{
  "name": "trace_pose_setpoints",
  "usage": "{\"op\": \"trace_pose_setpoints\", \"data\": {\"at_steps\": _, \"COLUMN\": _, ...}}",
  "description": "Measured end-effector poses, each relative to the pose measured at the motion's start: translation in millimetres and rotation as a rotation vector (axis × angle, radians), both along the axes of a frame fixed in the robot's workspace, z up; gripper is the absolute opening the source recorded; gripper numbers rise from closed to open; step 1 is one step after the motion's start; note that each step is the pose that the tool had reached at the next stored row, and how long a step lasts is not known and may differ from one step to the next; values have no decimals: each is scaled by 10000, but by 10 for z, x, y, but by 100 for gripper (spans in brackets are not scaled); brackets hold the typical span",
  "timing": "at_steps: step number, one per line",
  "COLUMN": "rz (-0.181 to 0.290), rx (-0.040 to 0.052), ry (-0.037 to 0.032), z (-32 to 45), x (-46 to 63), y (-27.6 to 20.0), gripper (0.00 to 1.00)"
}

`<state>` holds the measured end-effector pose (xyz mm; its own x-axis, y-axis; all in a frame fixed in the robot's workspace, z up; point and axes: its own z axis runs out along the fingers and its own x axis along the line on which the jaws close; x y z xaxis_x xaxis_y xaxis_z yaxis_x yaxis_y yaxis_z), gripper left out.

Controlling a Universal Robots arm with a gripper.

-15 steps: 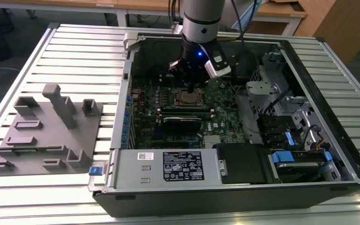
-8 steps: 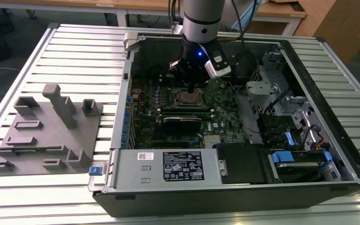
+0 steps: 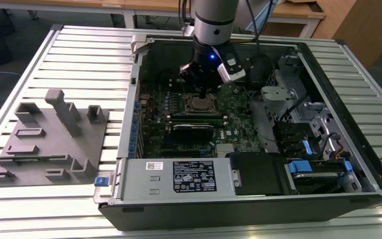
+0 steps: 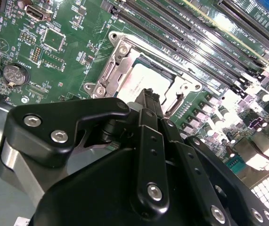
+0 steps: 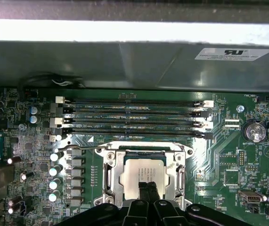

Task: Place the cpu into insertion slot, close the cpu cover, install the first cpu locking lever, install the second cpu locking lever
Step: 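Install the first cpu locking lever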

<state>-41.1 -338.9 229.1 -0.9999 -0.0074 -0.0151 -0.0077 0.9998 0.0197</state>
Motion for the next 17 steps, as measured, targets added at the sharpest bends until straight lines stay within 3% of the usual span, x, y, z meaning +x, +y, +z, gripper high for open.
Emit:
{"op": "trace_pose_setpoints", "data": {"at_steps": 10, "rz": 0, "rx": 2, "ry": -1, "z": 229, "x": 0, "y": 0, "gripper": 11}}
{"op": "trace_pose_setpoints", "data": {"at_steps": 17, "rz": 1, "rx": 2, "ry": -1, "z": 244, "x": -2, "y": 0, "gripper": 11}}
